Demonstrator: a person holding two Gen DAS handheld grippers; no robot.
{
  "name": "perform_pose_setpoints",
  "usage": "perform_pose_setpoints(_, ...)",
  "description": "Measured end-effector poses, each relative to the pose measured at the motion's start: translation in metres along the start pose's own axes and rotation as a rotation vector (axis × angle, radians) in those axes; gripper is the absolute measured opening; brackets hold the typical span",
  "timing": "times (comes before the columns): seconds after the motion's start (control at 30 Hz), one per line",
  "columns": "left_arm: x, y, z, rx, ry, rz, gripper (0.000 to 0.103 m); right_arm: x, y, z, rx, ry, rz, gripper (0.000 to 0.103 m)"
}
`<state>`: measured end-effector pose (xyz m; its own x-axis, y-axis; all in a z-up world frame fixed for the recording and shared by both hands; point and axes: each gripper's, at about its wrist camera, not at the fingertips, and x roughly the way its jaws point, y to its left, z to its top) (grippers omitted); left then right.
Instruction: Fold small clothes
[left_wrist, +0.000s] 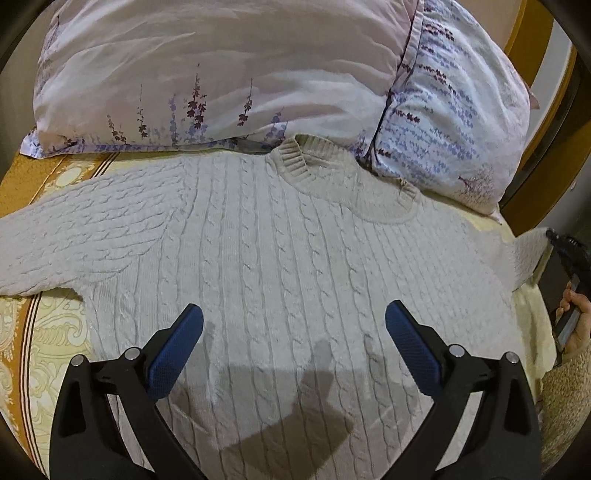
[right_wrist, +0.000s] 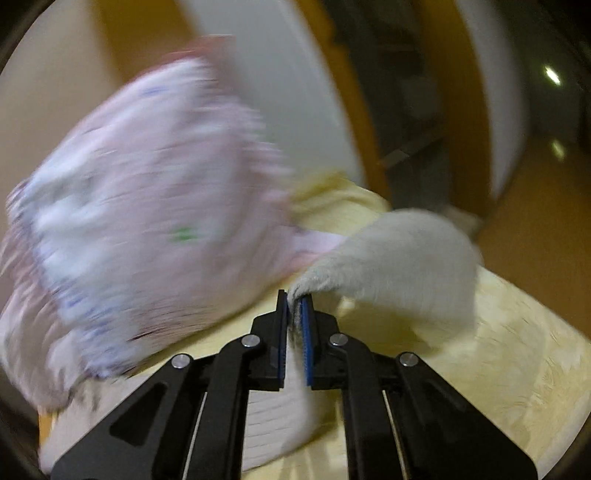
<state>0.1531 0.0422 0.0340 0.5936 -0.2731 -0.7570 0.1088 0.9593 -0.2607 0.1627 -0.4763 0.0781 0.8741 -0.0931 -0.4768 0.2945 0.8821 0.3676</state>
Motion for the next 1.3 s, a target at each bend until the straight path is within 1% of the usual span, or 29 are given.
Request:
perform_pose_setpoints(0.03,0.000,0.001,0.000,-0.008,0.000,-0.006,0.101,-0.003,0.023,-0.004,-0.043,0.007,0.055,0.007)
perform_pose_setpoints(0.07,-0.001,0.003,0.000,-0.018,-0.001,-0.014,0.101,-0.005,0.036,-0.008,-0.066,0.015,0.086,0.007)
perform_pose_setpoints(0.13,-0.002,0.005,0.000,-0.027,-0.003,-0.020,0.101,-0.005,0.074,-0.023,-0.134,0.061,0.182,0.007)
perform_pose_setpoints(0.17,-0.003,0.006,0.000,-0.030,-0.004,-0.021,0.101,-0.003,0.097,-0.036,-0.178,0.100,0.237,0.007)
perform_pose_setpoints(0.27,-0.004,0.008,-0.001,-0.043,-0.008,-0.041,0.101,0.002,0.143,-0.074,-0.288,0.208,0.312,0.007)
perform_pose_setpoints(0.37,-0.005,0.010,-0.002,-0.060,-0.005,-0.073,0.100,0.022,0.180,-0.123,-0.383,0.361,0.348,0.007)
perform_pose_setpoints(0.47,-0.005,0.010,-0.003,-0.068,-0.001,-0.101,0.096,0.033,0.190,-0.150,-0.403,0.434,0.345,0.008)
perform_pose_setpoints(0.5,-0.005,0.010,-0.003,-0.071,0.002,-0.113,0.095,0.036,0.188,-0.152,-0.371,0.462,0.360,0.013)
perform_pose_setpoints(0.57,-0.004,0.011,-0.003,-0.084,0.008,-0.138,0.093,0.041,0.180,-0.148,-0.294,0.488,0.379,0.019)
perform_pose_setpoints(0.6,-0.004,0.011,-0.003,-0.090,0.011,-0.149,0.092,0.041,0.172,-0.144,-0.237,0.498,0.392,0.030)
perform_pose_setpoints(0.67,-0.002,0.012,-0.002,-0.105,0.016,-0.169,0.091,0.041,0.159,-0.135,-0.150,0.483,0.385,0.045)
perform_pose_setpoints(0.73,0.000,0.011,0.000,-0.110,0.022,-0.187,0.091,0.045,0.155,-0.126,-0.096,0.471,0.360,0.046)
perform_pose_setpoints(0.83,0.002,0.008,0.001,-0.110,0.023,-0.202,0.091,0.055,0.141,-0.113,0.007,0.451,0.290,0.046)
perform_pose_setpoints(0.87,0.002,0.008,0.001,-0.114,0.023,-0.210,0.090,0.057,0.140,-0.110,0.021,0.432,0.239,0.042)
perform_pose_setpoints(0.9,0.002,0.010,0.001,-0.121,0.023,-0.219,0.089,0.059,0.142,-0.107,0.008,0.413,0.197,0.029)
perform_pose_setpoints(0.93,0.001,0.012,0.001,-0.131,0.024,-0.226,0.088,0.057,0.146,-0.103,-0.032,0.383,0.150,0.021)
perform_pose_setpoints(0.97,0.001,0.015,0.002,-0.150,0.022,-0.238,0.087,0.053,0.159,-0.101,-0.098,0.337,0.114,0.015)
perform_pose_setpoints(1.0,0.000,0.018,0.002,-0.165,0.020,-0.246,0.086,0.050,0.170,-0.101,-0.136,0.311,0.121,0.011)
perform_pose_setpoints(1.07,-0.001,0.025,0.003,-0.197,0.011,-0.261,0.083,0.041,0.196,-0.102,-0.217,0.284,0.191,0.008)
perform_pose_setpoints(1.13,-0.004,0.030,0.004,-0.220,-0.001,-0.273,0.081,0.032,0.232,-0.114,-0.309,0.295,0.308,0.008)
perform_pose_setpoints(1.17,-0.005,0.031,0.004,-0.227,-0.006,-0.280,0.080,0.031,0.254,-0.126,-0.375,0.343,0.382,0.008)
perform_pose_setpoints(1.2,-0.005,0.032,0.005,-0.232,-0.006,-0.286,0.078,0.032,0.269,-0.138,-0.421,0.394,0.432,0.009)
perform_pose_setpoints(1.23,-0.004,0.033,0.005,-0.240,-0.003,-0.295,0.078,0.034,0.278,-0.146,-0.449,0.437,0.464,0.013)
perform_pose_setpoints(1.27,-0.003,0.033,0.005,-0.247,-0.001,-0.302,0.077,0.038,0.288,-0.158,-0.480,0.489,0.487,0.018)
perform_pose_setpoints(1.3,-0.002,0.033,0.006,-0.255,0.003,-0.311,0.074,0.040,0.293,-0.170,-0.505,0.537,0.495,0.027)
